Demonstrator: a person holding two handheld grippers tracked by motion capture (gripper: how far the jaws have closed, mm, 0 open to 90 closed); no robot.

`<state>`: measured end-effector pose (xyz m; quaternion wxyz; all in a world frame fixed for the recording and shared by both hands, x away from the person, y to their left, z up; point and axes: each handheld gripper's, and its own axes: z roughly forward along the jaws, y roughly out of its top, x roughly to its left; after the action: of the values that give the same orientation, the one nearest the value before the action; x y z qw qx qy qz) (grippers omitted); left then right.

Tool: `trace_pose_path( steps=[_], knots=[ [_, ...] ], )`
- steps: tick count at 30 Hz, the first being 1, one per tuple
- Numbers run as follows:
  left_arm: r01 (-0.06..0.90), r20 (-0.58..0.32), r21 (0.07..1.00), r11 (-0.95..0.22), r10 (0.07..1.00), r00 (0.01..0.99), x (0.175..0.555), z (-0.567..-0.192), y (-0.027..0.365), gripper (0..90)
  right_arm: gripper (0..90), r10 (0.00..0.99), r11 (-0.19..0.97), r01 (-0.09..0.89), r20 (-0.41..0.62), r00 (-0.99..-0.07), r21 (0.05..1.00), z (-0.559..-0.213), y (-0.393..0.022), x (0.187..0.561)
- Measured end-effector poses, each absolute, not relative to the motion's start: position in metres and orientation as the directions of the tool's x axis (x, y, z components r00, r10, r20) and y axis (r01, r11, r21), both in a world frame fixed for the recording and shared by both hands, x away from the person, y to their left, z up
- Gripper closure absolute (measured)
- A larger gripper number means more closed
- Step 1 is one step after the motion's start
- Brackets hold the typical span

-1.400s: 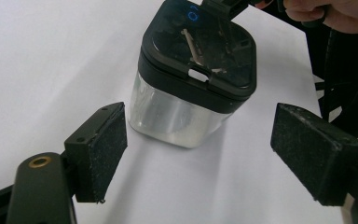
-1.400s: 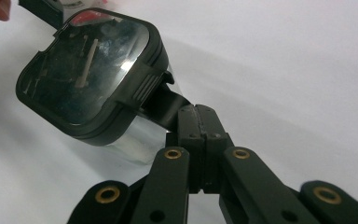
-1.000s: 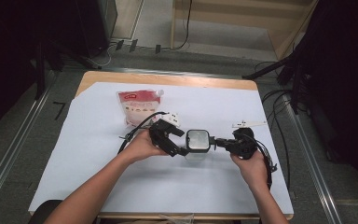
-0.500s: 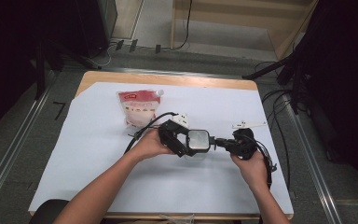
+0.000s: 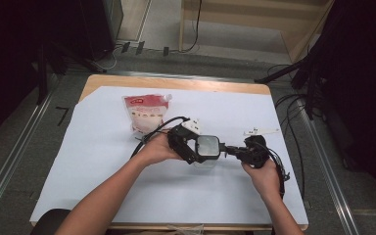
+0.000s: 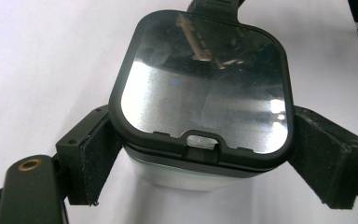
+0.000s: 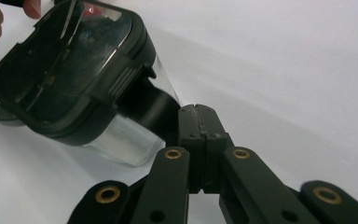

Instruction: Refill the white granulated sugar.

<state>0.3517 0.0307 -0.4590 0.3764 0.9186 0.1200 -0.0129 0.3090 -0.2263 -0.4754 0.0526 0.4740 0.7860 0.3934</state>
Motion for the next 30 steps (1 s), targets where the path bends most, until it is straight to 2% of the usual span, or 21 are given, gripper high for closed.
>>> trace_pose_path(
  steps=[4, 11, 15, 30],
  knots=[
    [0.243, -0.135, 0.689, -0.683, 0.209, 0.969, 0.3538, -0.4586, 0.0325, 16.2, 90.0, 0.785, 0.244, 0.706, 0.292, -0.546, 0.665, -0.4760, -0.2259, 0.3082],
    [0.219, -0.105, 0.683, -0.697, 0.203, 0.973, 0.3510, -0.4568, 0.0308, 16.5, 90.0, 0.784, 0.247, 0.707, 0.292, -0.548, 0.663, -0.4769, -0.2262, 0.3078],
    [0.177, -0.059, 0.679, -0.713, 0.187, 0.981, 0.3476, -0.4560, 0.0287, 16.6, 90.0, 0.785, 0.251, 0.709, 0.290, -0.547, 0.659, -0.4775, -0.2256, 0.3073],
    [0.191, -0.075, 0.675, -0.713, 0.192, 0.979, 0.3474, -0.4514, 0.0282, 16.9, 90.0, 0.784, 0.254, 0.710, 0.290, -0.549, 0.657, -0.4784, -0.2244, 0.3065]
  ],
)
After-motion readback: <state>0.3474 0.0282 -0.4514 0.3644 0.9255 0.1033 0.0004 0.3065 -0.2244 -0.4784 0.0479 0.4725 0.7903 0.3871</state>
